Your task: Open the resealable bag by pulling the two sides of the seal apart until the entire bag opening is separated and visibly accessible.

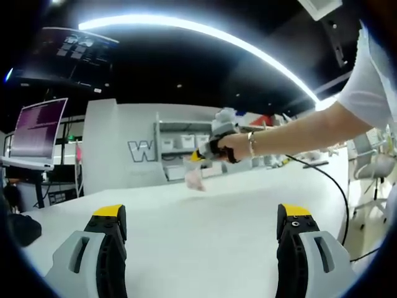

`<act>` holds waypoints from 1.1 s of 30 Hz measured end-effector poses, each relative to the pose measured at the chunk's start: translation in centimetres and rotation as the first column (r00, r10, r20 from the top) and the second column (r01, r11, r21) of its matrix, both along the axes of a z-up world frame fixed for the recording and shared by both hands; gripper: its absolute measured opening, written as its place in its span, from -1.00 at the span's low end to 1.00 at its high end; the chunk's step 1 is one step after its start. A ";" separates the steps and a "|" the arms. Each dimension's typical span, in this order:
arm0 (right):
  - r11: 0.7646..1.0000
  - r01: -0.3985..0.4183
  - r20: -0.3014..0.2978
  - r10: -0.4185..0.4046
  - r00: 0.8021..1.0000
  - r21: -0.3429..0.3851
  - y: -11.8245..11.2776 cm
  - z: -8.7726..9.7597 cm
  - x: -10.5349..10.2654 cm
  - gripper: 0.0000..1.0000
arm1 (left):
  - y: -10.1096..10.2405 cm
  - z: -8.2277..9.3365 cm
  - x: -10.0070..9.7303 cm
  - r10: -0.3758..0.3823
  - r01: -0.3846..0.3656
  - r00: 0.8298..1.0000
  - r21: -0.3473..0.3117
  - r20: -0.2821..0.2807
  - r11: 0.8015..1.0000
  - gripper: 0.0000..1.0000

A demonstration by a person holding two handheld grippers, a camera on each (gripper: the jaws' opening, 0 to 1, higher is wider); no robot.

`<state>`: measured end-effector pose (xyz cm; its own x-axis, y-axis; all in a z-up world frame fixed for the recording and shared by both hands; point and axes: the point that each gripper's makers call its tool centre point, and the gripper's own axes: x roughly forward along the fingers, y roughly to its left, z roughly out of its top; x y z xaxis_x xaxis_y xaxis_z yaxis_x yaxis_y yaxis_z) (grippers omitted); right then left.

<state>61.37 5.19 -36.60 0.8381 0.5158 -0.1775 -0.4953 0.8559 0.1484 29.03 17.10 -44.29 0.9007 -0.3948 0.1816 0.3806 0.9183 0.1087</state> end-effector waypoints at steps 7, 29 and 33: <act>1.000 0.000 -0.001 0.000 1.000 -0.015 0.6 -0.2 0.9 -1.00 | -0.3 -0.2 0.0 -0.008 0.008 1.000 0.016 -0.004 1.000 0.98; 0.998 0.006 -0.004 -0.006 1.000 -0.069 1.7 -0.9 2.8 -1.00 | -0.2 0.0 -0.2 -0.002 0.002 1.000 -0.008 -0.008 1.000 0.98; 0.997 0.011 -0.005 -0.011 1.000 -0.076 1.7 -1.0 3.1 -1.00 | -0.2 -0.1 -0.2 -0.004 0.004 1.000 -0.006 -0.011 1.000 0.98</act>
